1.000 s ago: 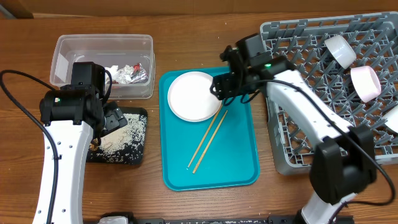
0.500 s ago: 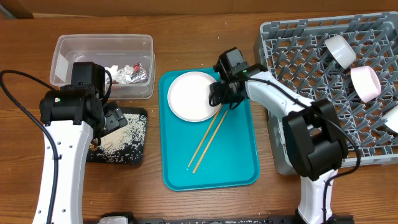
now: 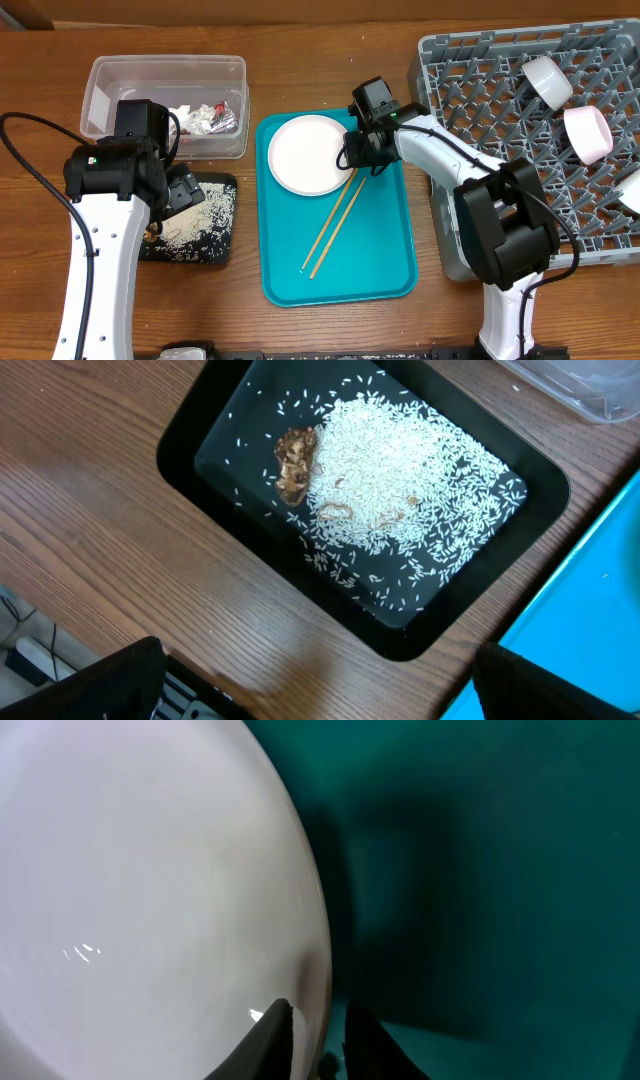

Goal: Sort waste into correct bins and load items into the dishwasher
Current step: 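Reach the right gripper to the rim of the white plate, then lift the white plate and carry it into the dish rack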

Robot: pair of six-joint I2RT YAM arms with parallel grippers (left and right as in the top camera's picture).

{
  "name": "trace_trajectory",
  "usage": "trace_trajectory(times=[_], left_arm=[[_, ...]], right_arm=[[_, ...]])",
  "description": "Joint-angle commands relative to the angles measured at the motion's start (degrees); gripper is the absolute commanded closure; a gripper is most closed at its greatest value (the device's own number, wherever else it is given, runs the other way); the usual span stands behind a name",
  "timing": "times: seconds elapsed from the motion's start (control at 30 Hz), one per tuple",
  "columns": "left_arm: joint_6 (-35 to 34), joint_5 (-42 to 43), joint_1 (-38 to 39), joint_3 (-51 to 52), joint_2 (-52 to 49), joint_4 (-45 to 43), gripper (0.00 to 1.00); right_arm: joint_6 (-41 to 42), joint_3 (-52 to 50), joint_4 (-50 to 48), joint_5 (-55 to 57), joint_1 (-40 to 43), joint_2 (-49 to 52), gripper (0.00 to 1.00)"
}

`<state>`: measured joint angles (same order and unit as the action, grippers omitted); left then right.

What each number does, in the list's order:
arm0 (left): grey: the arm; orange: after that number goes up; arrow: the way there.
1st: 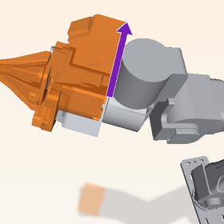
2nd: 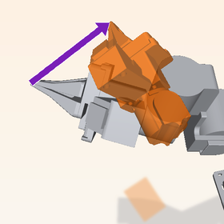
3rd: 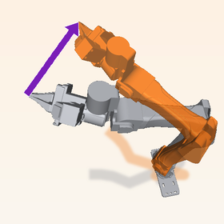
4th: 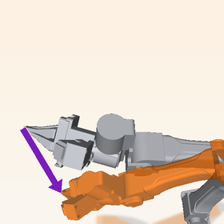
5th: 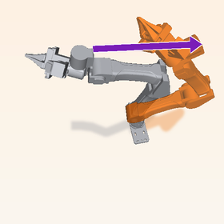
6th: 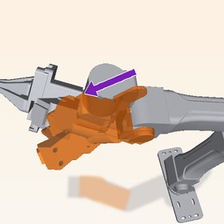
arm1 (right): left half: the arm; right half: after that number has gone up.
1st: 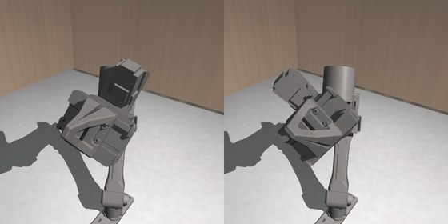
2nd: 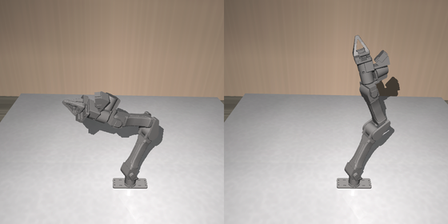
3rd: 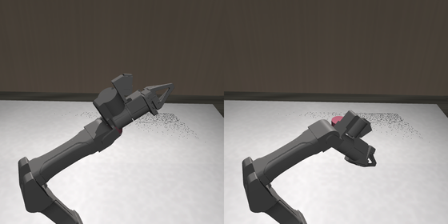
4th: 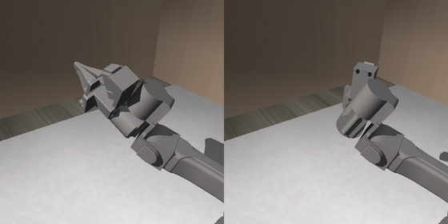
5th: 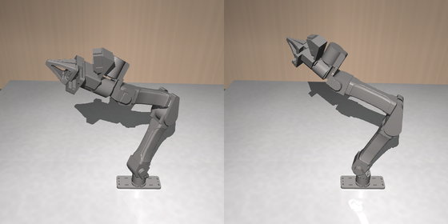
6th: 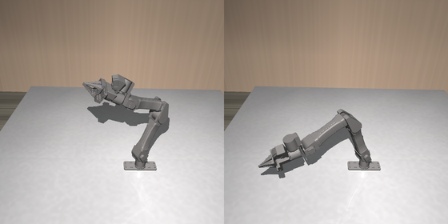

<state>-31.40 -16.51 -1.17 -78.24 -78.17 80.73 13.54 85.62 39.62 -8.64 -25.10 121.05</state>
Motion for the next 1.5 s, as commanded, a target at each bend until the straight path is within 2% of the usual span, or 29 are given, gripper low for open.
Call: trace_trajectory(times=[0.0,0.3,0.53,0.9,1.23,1.47], left_arm=[[-0.4,0.0,-0.2,-0.1,0.2,0.0,0.00],[-0.3,0.0,-0.2,-0.1,0.2,0.0,0.00],[-0.4,0.0,-0.2,-0.1,0.2,0.0,0.00],[-0.3,0.0,-0.2,-0.1,0.2,0.0,0.00],[-0.3,0.0,-0.2,-0.1,0.2,0.0,0.00],[-0.4,0.0,-0.2,-0.1,0.2,0.0,0.00]], right_arm=[[0.3,-0.1,-0.1,0.7,0.0,0.0,0.84],[0.3,-0.1,1.2,0.5,0.0,2.3,0.85],[0.3,-0.1,0.5,0.5,0.0,2.4,0.96],[0.2,7.9,3.7,3.5,0.5,-2.4,0.96],[-0.3,12.0,3.8,25.2,3.6,-16.0,0.96],[-7.0,12.0,3.4,47.0,8.0,-19.9,0.96]])
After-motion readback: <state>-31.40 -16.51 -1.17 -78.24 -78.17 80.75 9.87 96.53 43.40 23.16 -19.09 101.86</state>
